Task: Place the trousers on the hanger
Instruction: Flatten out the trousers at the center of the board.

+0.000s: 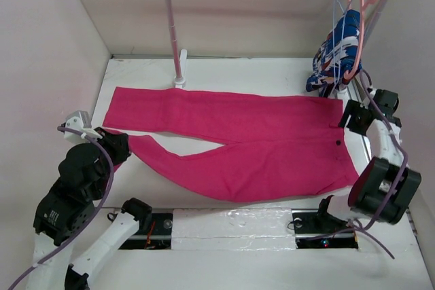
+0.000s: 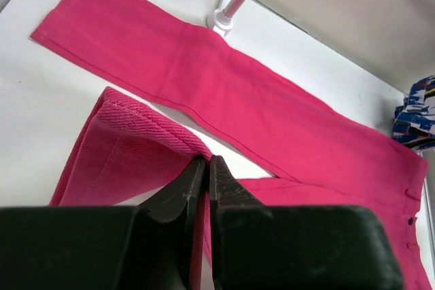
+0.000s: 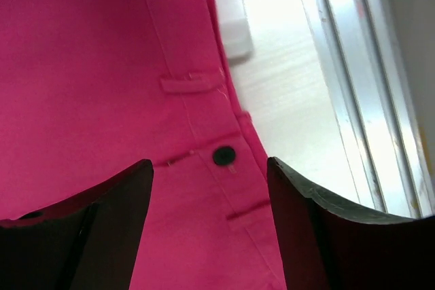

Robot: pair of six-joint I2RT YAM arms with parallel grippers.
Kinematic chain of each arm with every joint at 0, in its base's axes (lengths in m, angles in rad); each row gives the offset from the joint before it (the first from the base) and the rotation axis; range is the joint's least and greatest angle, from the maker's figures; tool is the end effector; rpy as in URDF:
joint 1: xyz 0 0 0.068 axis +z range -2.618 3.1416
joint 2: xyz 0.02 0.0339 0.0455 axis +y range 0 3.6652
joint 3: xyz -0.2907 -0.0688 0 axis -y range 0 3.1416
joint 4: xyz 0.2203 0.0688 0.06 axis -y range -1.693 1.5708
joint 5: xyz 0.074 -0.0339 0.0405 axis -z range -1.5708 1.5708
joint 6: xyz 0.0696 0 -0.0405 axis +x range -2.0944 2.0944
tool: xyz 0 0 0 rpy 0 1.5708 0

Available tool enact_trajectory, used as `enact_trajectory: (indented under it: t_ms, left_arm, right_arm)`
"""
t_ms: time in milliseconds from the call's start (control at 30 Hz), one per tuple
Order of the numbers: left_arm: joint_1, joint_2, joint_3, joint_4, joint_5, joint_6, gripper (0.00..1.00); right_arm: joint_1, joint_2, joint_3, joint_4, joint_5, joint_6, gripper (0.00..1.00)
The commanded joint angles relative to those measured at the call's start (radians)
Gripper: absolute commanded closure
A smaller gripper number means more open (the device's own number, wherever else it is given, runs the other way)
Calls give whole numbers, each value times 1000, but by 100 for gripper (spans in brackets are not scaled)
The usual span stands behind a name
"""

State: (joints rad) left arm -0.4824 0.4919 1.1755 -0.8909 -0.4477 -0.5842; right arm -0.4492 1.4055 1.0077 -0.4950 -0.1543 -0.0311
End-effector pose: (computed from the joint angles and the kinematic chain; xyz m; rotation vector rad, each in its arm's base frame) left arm 0.0410 0.0125 0.4083 -0.4103 1.7245 -0.3774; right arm 0.2641 -0.1155 0.2590 0.4428 2.4087 -0.0215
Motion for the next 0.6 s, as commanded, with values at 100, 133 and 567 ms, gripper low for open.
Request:
enact_trajectory:
  t_ms: [100,133,567]
  left_arm:
    - [-15,7,75,37,-37,0,100]
    - [-15,2,81,37,-25,-2,100]
    - [-96,-36,65,18,-20,-29,100]
  right_arm:
    - [-152,-435,-275,-162,74,77,32]
    - [-184,-474,-315,-163,85,100,35]
    - [-437,-433,-382,-330,223,328,35]
